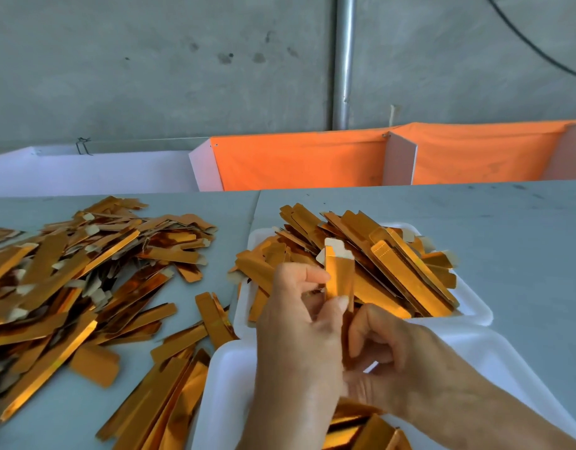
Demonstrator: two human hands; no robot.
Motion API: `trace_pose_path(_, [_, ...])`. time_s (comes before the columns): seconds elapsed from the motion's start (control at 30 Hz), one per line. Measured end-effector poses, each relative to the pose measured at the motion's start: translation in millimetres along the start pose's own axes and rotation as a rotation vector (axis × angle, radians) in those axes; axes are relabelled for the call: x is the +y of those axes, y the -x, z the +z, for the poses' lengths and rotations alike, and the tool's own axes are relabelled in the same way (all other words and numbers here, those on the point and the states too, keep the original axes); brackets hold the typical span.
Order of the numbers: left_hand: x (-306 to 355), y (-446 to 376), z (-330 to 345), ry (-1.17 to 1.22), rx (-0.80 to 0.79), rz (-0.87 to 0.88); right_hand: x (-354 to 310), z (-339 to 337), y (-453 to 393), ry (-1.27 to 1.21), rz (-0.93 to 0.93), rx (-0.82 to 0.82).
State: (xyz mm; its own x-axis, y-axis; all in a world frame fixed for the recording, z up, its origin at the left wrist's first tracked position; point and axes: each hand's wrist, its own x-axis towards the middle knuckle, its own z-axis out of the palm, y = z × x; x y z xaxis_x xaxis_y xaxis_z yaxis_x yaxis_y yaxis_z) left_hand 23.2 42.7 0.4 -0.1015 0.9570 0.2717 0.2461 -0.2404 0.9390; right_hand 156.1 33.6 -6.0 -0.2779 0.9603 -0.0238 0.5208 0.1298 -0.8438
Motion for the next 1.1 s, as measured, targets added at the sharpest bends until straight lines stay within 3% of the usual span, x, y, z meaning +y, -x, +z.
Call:
trace_pose_path(0.1, [-2,-2,-4,-0.045,-0.028,-0.005,-4,-6,4,0.010,-0.030,0.088])
trace_pose_path(0.27, [-1,1,-4,-0.198,-0.161,0.053,5,-27,5,-0.386,-0.050,0.366])
trace_pose_path(0.4, [2,3,-1,-0.280,-0.273,0.155,8,-31,2,-0.596,-0.062,0.288])
trace_pose_path(0.53, [6,7,2,-0.164,-0.379,0.147,7,-35,1,-0.733,-0.062,0.204])
trace_pose_path(1.1, [6,3,-6,-0.323,-0.411,0.288,10,-46,4,-0.738,-0.103,0.071])
